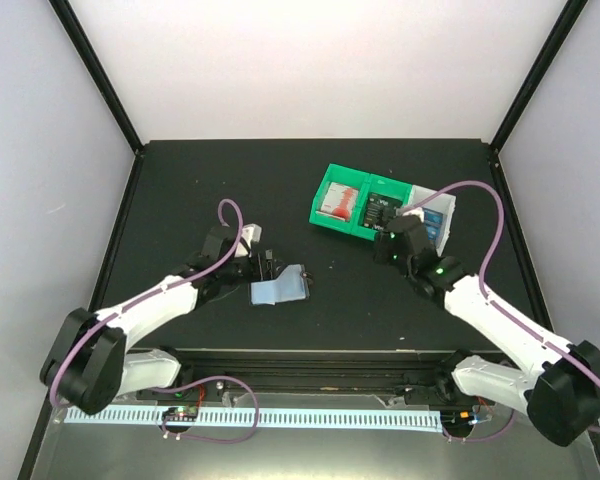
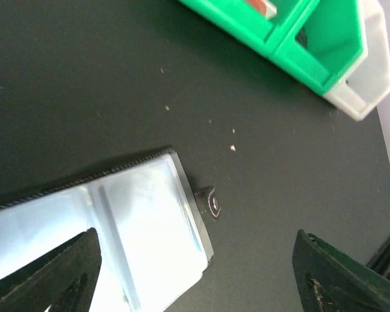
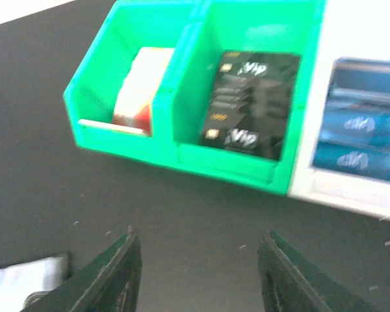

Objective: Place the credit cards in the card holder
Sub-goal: Insert the credit card into the card holder, then move the storage box to the center of the board, then pick up the credit card from the storage box, then insert the credit card into the card holder.

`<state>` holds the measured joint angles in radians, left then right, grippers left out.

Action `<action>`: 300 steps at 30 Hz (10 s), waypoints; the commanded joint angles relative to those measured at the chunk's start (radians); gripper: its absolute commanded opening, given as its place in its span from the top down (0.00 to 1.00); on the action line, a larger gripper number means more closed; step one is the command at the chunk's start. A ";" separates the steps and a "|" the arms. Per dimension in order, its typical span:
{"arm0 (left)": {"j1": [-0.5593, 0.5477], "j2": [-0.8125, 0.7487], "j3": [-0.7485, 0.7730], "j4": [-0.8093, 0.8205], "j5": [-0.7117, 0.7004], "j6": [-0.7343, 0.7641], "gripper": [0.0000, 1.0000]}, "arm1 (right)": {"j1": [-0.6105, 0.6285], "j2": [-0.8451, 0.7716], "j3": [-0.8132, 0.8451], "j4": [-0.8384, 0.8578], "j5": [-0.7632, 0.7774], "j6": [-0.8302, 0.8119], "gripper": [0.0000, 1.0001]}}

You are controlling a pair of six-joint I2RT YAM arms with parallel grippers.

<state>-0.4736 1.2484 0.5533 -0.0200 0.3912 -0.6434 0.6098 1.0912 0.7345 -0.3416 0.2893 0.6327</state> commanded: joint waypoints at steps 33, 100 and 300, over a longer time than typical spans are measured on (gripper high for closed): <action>0.002 -0.526 -0.025 -0.244 -0.164 0.080 0.01 | -0.588 0.075 0.131 -0.232 -0.085 -0.178 0.33; 0.155 0.398 0.642 -0.230 0.088 0.045 0.01 | -0.452 0.636 0.609 -0.211 -0.477 -1.060 0.40; 0.236 -0.067 -0.054 -0.106 0.228 -0.029 0.98 | 0.389 0.747 0.372 -0.153 -0.042 0.018 0.48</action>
<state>-0.2432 1.1416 0.4515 -0.1902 0.5884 -0.7025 0.9962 1.8175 1.0756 -0.4725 0.1959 0.6559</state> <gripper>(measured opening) 0.018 0.523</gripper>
